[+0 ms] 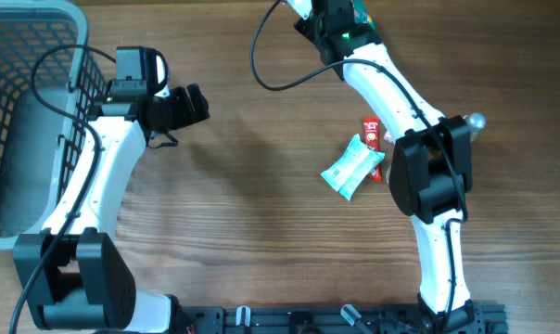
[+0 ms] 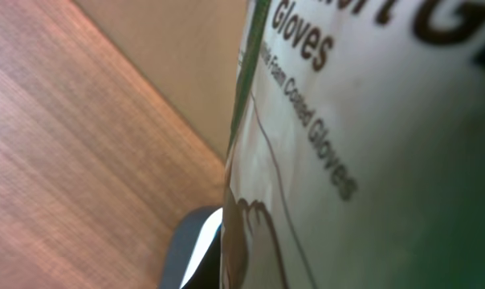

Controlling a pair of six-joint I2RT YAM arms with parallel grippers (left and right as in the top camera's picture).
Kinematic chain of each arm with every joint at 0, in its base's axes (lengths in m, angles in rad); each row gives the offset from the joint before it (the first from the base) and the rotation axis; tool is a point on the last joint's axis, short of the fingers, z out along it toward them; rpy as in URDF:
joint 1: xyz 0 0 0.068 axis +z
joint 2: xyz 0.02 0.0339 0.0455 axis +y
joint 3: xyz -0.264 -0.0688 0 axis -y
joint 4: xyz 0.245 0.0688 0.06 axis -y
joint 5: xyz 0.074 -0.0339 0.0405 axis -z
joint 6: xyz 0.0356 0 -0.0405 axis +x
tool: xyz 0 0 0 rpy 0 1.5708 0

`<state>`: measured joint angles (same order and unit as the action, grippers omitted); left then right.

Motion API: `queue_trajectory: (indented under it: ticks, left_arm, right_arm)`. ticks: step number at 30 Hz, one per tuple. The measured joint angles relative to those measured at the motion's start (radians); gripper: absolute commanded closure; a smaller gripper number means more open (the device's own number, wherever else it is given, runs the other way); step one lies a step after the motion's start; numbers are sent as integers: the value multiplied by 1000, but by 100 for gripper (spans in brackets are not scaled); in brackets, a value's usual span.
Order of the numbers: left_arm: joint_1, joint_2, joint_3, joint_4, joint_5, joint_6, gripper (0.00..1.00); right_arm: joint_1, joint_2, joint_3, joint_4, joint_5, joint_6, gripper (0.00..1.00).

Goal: Scan the item barcode
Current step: 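Hold the gloves pack in front of the white scanner, then lower the gloves pack onto the table beside the packet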

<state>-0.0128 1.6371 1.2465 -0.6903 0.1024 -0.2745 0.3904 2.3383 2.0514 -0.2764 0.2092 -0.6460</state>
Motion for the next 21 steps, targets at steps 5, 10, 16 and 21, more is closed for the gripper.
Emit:
queue_trajectory:
  ticks: [5, 10, 16, 21]
  left_arm:
    - [0, 0, 0, 0, 0, 0, 0]
    - [0, 0, 0, 0, 0, 0, 0]
    - [0, 0, 0, 0, 0, 0, 0]
    - [0, 0, 0, 0, 0, 0, 0]
  right_arm:
    - [0, 0, 0, -23, -23, 60, 96]
    - [0, 0, 0, -22, -33, 74, 96]
    - [-15, -47, 0, -148, -51, 156, 96]
    - [-24, -230, 6, -519, -272, 428, 96]
